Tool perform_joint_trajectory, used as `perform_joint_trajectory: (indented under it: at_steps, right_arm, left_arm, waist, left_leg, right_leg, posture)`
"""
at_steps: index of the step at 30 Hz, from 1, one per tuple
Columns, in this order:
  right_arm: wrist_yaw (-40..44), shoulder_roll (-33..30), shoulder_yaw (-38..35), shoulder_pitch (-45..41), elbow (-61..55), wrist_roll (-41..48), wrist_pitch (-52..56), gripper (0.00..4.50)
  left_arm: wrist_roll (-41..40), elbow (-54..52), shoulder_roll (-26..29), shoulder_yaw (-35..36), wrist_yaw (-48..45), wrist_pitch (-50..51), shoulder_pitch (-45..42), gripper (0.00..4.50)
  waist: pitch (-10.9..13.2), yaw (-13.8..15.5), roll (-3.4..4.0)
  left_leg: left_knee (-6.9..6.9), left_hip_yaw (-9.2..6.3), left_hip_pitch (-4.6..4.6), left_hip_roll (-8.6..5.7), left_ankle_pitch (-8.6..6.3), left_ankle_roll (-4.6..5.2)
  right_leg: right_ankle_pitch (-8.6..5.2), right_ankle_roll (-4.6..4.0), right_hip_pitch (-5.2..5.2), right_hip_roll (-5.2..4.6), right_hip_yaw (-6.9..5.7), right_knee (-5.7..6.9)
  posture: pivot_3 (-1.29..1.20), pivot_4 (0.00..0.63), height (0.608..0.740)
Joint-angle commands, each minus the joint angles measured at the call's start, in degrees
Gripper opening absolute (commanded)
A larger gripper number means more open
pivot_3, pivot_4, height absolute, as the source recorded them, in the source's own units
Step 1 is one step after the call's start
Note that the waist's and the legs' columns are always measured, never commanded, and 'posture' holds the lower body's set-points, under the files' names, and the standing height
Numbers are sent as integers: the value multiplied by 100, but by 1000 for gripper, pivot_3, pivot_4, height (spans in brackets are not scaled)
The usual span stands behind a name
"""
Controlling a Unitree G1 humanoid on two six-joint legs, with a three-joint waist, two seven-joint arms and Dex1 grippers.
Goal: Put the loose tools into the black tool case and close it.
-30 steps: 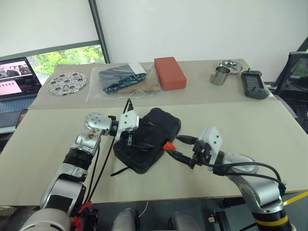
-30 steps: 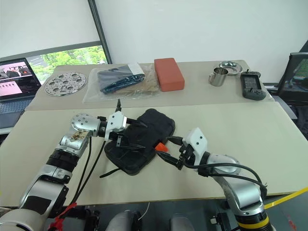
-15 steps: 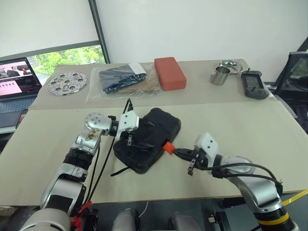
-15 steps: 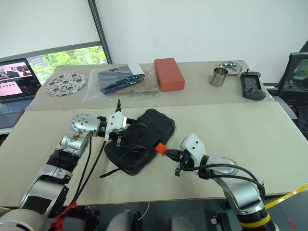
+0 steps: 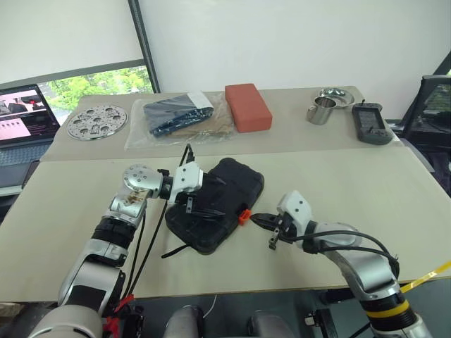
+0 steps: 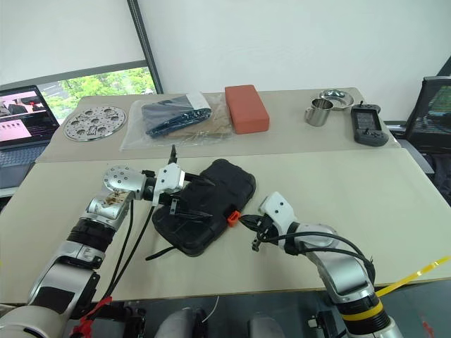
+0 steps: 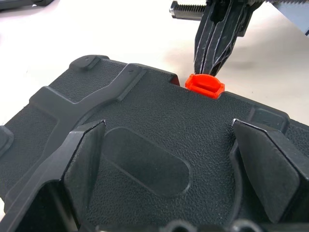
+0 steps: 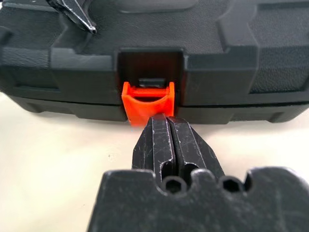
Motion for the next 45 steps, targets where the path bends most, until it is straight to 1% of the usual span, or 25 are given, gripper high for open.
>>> perform_joint_trajectory:
  at_steps: [1, 7, 15, 22, 26, 28, 33, 34, 35, 38, 40, 41, 42, 44, 45]
  right_arm:
    - [35, 127, 40, -158, -134, 30, -203, 56]
    - [52, 220, 70, -239, -209, 36, -149, 56]
    - [19, 430, 293, -388, -148, -62, -148, 56]
    - [6, 620, 385, -535, -68, -155, -138, 56]
    - [32, 627, 354, -530, -45, -173, -150, 56]
    - [64, 555, 251, -454, -102, -134, -147, 56]
    - [237, 212, -258, -167, -207, 77, -226, 56]
    - [282, 159, -346, -141, -185, 114, -274, 600]
    - [347, 99, -442, -121, -144, 159, -351, 751]
    - [450, 0, -764, -95, 97, 270, -628, 1775]
    - [650, -113, -1043, -22, 448, 307, -1057, 2480]
    - [725, -154, -1135, 13, 577, 316, -1226, 2676]
    - [806, -200, -1199, 44, 704, 320, -1400, 3107]
    - [1084, -361, -1376, 162, 1107, 347, -1812, 3873]
    - [1196, -422, -1466, 212, 1280, 385, -1950, 4175]
  left_arm:
    - [292, 126, 102, -190, 34, 101, 178, 4500]
    - [281, 74, 124, -189, 40, 132, 210, 4500]
    - [283, 67, 107, -199, 47, 147, 213, 4500]
    - [277, 36, 112, -201, 46, 167, 247, 4500]
    - [277, 38, 109, -193, 60, 168, 248, 4500]
    - [222, 18, 101, -129, 108, 174, 270, 4500]
    - [-410, -389, 46, 502, 471, 690, 461, 4500]
    - [-527, -466, 45, 639, 565, 769, 523, 4500]
    - [-649, -549, 70, 790, 657, 870, 610, 4500]
    - [-897, -925, 239, 1154, 891, 1192, 997, 4500]
    - [-1148, -1399, 506, 1532, 1005, 1480, 1616, 4500]
    - [-1235, -1588, 598, 1655, 1051, 1589, 1850, 4500]
    - [-1291, -1750, 684, 1753, 1096, 1661, 2066, 4500]
    - [-1479, -2281, 841, 2136, 1322, 1853, 2810, 4500]
    - [-1518, -2522, 883, 2290, 1449, 1869, 3147, 4500]
  waist:
    - [0, -15, 0]
    - [0, -47, 0]
    - [0, -146, 0]
    - [0, -164, 0]
    - [0, -172, 0]
    - [0, -172, 0]
    - [2, -140, -2]
    - [5, -132, -5]
    - [5, -130, -6]
    - [9, -121, -11]
    - [9, -136, -11]
    - [10, -145, -11]
    - [10, -143, -10]
    - [11, -141, -7]
    - [12, -132, -9]
  left_leg:
    - [0, 0, 0, 2, 0, 0]
    - [-2, 0, 1, 4, 0, 0]
    - [-6, 0, 2, 6, 0, -1]
    - [-8, 2, 6, 7, 0, -1]
    - [-9, 3, 8, 9, 0, -1]
    - [-10, 3, 8, 9, 0, -2]
    - [-10, 3, 3, 9, 0, -2]
    - [-10, 3, -2, 6, 0, -2]
    - [-8, 4, -7, 5, 0, -2]
    - [-7, 4, -11, 0, -1, 0]
    - [-11, 4, -11, 2, -1, 0]
    - [-14, 5, -9, 3, -3, -1]
    - [-17, 4, -8, 6, -5, -4]
    - [-26, 7, -3, 5, -7, -6]
    - [-33, 10, 1, 5, -7, -7]
  right_leg:
    - [0, 0, 0, 1, 0, 0]
    - [0, 0, -1, 3, 1, 1]
    - [0, 0, -4, 6, 2, 2]
    - [0, 0, -4, 10, 5, 2]
    - [0, -1, -6, 14, 7, 3]
    - [0, -1, -7, 14, 8, 3]
    - [0, -1, -9, 7, 7, 3]
    - [0, -1, -11, 3, 6, 2]
    - [0, -1, -13, 0, 5, 1]
    - [1, 0, -14, -8, 4, -5]
    - [0, 0, -13, -6, 4, -9]
    - [0, 0, -13, -5, 6, -13]
    - [0, 0, -11, -5, 6, -18]
    - [0, -1, -9, -8, 5, -24]
    - [0, -1, -9, -10, 7, -29]
  posture:
    - [0, 150, 740]
    - [0, 150, 740]
    - [0, 150, 740]
    - [0, 150, 740]
    - [0, 150, 740]
    - [0, 150, 740]
    - [0, 150, 740]
    - [0, 150, 740]
    - [0, 150, 740]
    - [0, 150, 740]
    - [0, 150, 740]
    - [0, 150, 740]
    - [0, 150, 740]
    - [0, 150, 740]
    - [0, 150, 740]
